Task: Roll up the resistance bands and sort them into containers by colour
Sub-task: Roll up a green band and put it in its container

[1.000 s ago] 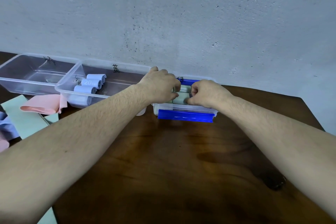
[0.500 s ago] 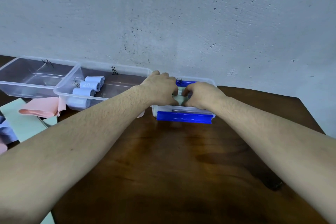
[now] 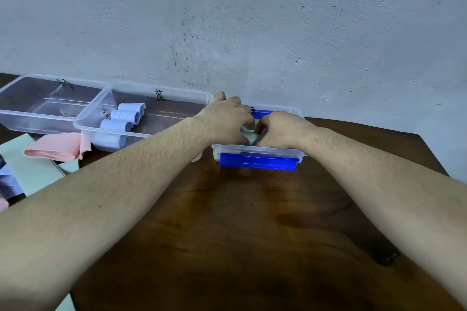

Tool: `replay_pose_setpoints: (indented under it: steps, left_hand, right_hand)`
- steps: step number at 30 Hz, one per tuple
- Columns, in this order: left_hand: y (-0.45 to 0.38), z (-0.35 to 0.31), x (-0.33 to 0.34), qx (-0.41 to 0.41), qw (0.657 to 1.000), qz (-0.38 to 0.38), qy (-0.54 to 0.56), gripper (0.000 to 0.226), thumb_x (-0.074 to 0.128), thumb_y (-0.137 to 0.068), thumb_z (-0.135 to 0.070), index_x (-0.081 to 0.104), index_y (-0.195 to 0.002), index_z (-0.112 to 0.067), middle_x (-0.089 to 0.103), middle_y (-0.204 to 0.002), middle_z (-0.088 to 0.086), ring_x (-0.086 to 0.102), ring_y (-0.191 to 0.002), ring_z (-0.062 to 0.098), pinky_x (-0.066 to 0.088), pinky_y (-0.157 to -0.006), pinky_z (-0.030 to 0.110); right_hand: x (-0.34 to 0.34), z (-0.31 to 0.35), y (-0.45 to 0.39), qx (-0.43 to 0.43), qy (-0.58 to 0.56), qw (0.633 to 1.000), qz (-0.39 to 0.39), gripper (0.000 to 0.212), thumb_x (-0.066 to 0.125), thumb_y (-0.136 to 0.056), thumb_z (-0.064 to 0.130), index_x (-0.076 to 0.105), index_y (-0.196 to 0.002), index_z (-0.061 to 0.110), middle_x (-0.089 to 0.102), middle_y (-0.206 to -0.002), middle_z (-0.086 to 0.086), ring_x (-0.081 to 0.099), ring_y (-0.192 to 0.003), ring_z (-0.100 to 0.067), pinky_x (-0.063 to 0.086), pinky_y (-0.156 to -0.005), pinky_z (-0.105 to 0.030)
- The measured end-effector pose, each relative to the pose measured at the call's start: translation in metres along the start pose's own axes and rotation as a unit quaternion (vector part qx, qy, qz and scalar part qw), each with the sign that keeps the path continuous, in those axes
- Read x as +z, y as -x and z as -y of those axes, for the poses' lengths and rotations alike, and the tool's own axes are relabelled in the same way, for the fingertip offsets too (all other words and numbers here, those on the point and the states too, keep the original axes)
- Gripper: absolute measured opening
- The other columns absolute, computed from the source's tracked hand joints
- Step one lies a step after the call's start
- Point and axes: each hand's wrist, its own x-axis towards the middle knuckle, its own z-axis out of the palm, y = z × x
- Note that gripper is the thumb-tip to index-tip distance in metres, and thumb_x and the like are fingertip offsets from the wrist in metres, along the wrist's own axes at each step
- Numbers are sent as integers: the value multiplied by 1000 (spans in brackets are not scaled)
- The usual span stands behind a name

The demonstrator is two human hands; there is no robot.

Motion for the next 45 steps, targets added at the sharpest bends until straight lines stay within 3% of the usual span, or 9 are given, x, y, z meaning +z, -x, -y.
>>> replay_pose_setpoints:
  steps: [5,13,19,32,37,41,45]
  left_hand:
    - [-1,-2,-1,-8,1000,-15,-8,35,55,-90,-53,66,-117,-34,58,-114,-13,47,-111,14,31,-94,39]
    - [0,-2,-2,-6,1000,-18,1,35,56,-89,-54,64,-119,-37,57,-119,-14,46,-114,14,30,-96,39]
    - [1,-1,-2,-1,1000,-24,12,34,57,-89,-54,65,-117,-37,58,-119,-14,46,-114,13,28,-95,38]
    - [1,-3,-6,19,997,-73,15,34,58,-90,-51,61,-122,-43,57,-122,-17,47,-114,11,29,-96,36]
    - [3,-2,-8,-6,996,-67,63,31,53,-93,-52,63,-120,-40,59,-123,-15,47,-115,12,29,-97,36]
    - [10,-1,-15,-39,990,-81,109,27,50,-96,-46,66,-116,-38,62,-115,-11,49,-111,14,28,-91,34]
    - [24,-4,-25,-94,977,-113,157,24,50,-96,-42,71,-106,-36,65,-111,-11,53,-107,16,33,-90,35]
  right_hand:
    - [4,-7,1,-14,-37,998,-50,25,70,-80,41,60,-100,31,64,-95,7,61,-85,-13,57,-79,-35]
    - [5,-9,1,-10,-60,997,-51,28,73,-79,40,63,-104,31,59,-89,10,59,-83,-11,54,-73,-29]
    - [5,-9,0,-9,-53,997,-52,32,75,-78,40,64,-106,30,65,-105,5,61,-92,-15,56,-80,-32]
    - [5,-11,1,-4,-70,995,-70,41,77,-77,39,65,-114,26,68,-105,2,63,-94,-17,57,-85,-36]
    - [1,-12,5,-8,-101,991,-88,33,80,-76,44,64,-100,29,66,-98,7,61,-87,-12,51,-70,-27]
    - [-8,-13,16,-11,-131,985,-112,19,71,-81,39,67,-98,30,65,-92,7,56,-68,-6,41,-57,-26]
    - [-15,-16,33,-17,-139,979,-150,16,55,-91,34,69,-97,29,65,-89,8,58,-72,-7,44,-58,-26]
